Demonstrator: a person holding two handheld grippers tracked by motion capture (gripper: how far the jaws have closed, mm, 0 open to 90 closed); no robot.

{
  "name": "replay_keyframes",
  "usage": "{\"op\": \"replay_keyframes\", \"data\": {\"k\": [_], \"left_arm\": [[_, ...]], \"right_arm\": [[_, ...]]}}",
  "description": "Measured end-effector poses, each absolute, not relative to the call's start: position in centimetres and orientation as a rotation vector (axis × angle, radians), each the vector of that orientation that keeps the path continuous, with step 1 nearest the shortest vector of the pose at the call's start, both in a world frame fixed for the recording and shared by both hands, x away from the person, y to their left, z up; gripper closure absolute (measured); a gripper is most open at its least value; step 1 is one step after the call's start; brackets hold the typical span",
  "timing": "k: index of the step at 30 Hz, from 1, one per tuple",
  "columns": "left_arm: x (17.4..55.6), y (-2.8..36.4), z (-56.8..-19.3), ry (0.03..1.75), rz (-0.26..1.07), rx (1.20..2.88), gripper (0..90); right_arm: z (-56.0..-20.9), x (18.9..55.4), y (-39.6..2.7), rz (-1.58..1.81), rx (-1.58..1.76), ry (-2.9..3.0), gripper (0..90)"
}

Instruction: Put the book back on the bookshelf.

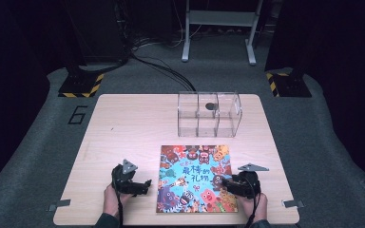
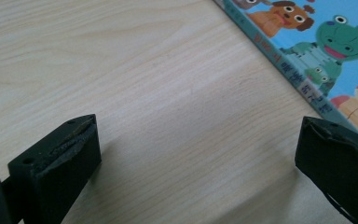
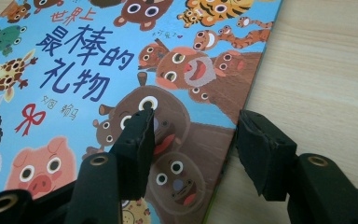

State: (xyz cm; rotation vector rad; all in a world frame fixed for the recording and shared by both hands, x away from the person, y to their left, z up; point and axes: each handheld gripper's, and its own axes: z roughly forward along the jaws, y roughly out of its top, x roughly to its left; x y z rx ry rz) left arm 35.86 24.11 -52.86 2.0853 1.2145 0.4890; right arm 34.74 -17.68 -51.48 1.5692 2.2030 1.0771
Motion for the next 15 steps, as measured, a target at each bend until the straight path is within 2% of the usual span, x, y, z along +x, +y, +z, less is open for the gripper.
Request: {"op": "replay_keyframes", "data": {"k": [6, 7, 12, 15], "left_arm": [[36.2, 23.6, -52.9, 1.209, 0.507, 2.102, 0.5], [36.2, 23.7, -53.1, 1.247, 0.532, 2.039, 1.1], [36.3, 23.8, -53.2, 1.245, 0.542, 2.050, 0.9], [36.3, 23.9, -53.2, 1.243, 0.545, 2.057, 0.4]], "right_arm": [[-51.5, 35.2, -16.3, 1.097, 1.539, 2.245, 49.7], [-51.5, 35.2, -16.1, 1.092, 1.531, 2.249, 49.7], [-51.4, 35.5, -15.8, 1.089, 1.514, 2.274, 49.6], [-51.2, 35.7, -16.2, 1.093, 1.475, 2.302, 54.3]]}}
